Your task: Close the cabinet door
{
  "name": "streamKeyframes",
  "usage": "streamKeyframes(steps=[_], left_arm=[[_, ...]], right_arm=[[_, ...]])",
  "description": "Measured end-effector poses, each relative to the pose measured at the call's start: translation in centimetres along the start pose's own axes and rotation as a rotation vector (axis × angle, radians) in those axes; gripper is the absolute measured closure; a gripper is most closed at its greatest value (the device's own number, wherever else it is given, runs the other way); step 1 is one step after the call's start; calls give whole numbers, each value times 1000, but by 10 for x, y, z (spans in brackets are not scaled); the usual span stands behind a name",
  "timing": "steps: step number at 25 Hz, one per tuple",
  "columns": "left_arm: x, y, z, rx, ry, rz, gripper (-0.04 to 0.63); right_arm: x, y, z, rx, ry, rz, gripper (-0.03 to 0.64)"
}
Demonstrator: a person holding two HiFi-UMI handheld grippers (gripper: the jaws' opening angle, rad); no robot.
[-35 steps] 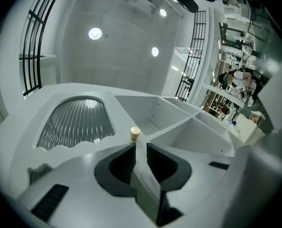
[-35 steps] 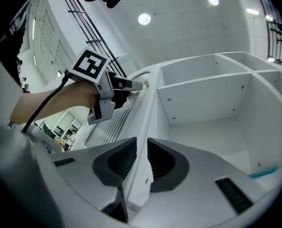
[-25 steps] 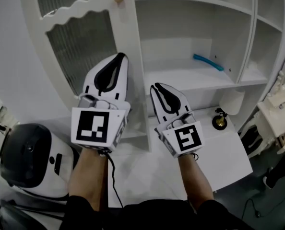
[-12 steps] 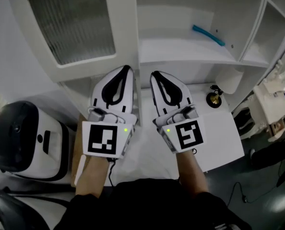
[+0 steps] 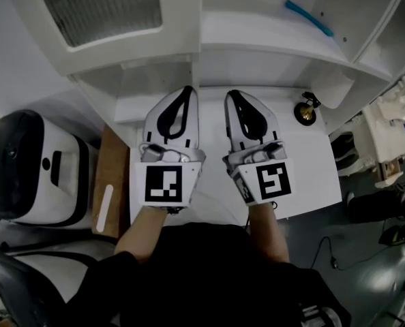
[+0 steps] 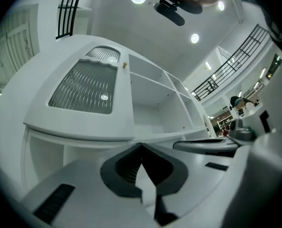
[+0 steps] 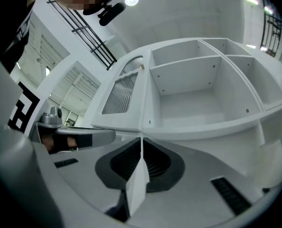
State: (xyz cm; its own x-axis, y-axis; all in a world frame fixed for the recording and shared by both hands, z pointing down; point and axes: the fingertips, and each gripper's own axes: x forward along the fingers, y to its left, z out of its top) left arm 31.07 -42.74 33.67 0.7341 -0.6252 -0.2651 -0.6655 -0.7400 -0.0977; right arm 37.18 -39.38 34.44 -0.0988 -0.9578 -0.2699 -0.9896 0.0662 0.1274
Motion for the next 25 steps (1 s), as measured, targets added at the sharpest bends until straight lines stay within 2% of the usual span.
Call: streamKeyframes(steps=[10, 25], left_arm=[[-11, -7, -50, -79, 81, 32, 583], [-11, -11, -77, -99, 132, 13, 583]], right_arm=[[-8, 10, -51, 42, 112, 0, 595], [-8, 7, -77, 78, 155, -12, 598]])
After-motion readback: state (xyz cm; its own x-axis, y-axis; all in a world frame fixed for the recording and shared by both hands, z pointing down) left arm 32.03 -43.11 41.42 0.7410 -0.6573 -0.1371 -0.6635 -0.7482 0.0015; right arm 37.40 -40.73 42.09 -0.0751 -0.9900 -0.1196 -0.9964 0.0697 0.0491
